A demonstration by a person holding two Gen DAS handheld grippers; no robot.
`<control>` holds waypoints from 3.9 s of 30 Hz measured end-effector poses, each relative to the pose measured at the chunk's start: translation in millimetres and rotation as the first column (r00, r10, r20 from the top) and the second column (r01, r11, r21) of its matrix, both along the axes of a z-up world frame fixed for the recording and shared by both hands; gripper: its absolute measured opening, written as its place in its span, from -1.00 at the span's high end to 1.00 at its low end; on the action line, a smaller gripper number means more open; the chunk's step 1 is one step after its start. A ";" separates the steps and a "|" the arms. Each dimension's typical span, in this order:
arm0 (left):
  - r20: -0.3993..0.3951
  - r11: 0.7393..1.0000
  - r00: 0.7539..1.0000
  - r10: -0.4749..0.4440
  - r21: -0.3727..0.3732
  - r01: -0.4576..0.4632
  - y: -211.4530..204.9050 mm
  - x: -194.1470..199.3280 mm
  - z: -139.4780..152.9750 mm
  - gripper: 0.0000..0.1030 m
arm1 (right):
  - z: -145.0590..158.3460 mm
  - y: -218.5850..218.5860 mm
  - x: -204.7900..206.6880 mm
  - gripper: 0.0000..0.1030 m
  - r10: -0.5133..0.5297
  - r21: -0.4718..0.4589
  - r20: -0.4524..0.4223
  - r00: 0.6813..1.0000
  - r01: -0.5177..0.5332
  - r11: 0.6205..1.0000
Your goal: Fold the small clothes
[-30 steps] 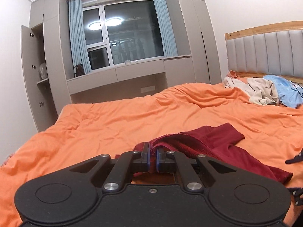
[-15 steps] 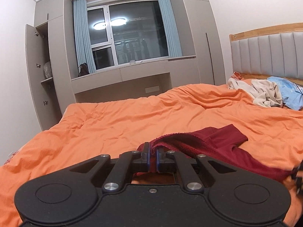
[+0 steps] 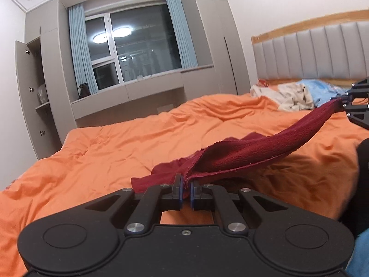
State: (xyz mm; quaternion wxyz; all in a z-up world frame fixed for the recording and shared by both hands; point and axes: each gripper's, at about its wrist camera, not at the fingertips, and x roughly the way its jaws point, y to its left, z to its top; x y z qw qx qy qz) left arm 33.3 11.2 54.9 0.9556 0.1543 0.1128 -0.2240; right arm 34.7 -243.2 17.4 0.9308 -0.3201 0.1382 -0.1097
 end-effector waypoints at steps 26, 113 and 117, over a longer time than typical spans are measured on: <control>-0.151 0.982 0.985 -0.080 -0.181 0.052 -15.3 80.5 107.0 0.88 | 101.9 -55.5 30.0 0.89 0.015 0.268 -0.016 1.000 -0.010 0.963; -0.622 0.922 0.761 0.184 -0.158 -0.352 -0.3 250.6 -59.0 0.86 | -24.8 -123.6 135.3 0.88 -0.082 0.775 -0.350 0.933 0.337 0.534; -0.616 0.941 0.772 0.157 -0.145 -0.307 -4.8 254.4 -47.6 0.25 | -12.7 -127.3 132.6 0.45 -0.056 0.789 -0.304 0.951 0.285 0.544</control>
